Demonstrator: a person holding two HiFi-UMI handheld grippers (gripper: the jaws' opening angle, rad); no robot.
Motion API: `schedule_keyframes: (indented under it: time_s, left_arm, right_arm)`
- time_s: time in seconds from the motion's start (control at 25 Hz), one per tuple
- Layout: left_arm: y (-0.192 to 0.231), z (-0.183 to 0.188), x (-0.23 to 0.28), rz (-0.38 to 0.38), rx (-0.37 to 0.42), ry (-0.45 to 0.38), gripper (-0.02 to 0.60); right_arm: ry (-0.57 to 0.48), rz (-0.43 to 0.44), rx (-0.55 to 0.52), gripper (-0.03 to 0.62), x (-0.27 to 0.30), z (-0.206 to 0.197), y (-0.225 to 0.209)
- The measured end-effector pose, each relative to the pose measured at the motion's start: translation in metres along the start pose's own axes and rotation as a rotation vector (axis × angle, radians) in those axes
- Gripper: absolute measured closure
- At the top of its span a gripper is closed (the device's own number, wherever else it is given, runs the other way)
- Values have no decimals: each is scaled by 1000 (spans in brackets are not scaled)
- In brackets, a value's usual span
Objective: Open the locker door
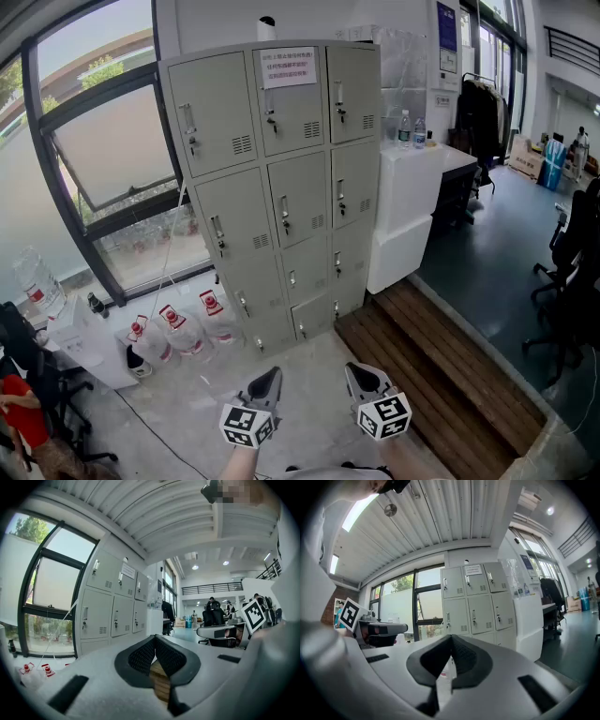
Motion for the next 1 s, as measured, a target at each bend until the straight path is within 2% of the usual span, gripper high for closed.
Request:
schedule_keyframes:
  time_s: [0.64,1.0]
  left_arm:
    - [-10,-2,-1,0,3,7,574]
    - [-21,-3,6,51,-4,7,573]
  right_arm:
    - [-17,-9,14,582,-10,-1,-5]
    - [-7,25,31,582,-7,-3,-25]
Point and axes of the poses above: the fingertips, and each gripper's own axes: x forward along the fingers, y to its left, z out of its top, the point moved 6 cm from there along -x, backward along the fingers, and after that the axes turned 6 degrees about z, right-handed, at the moved point
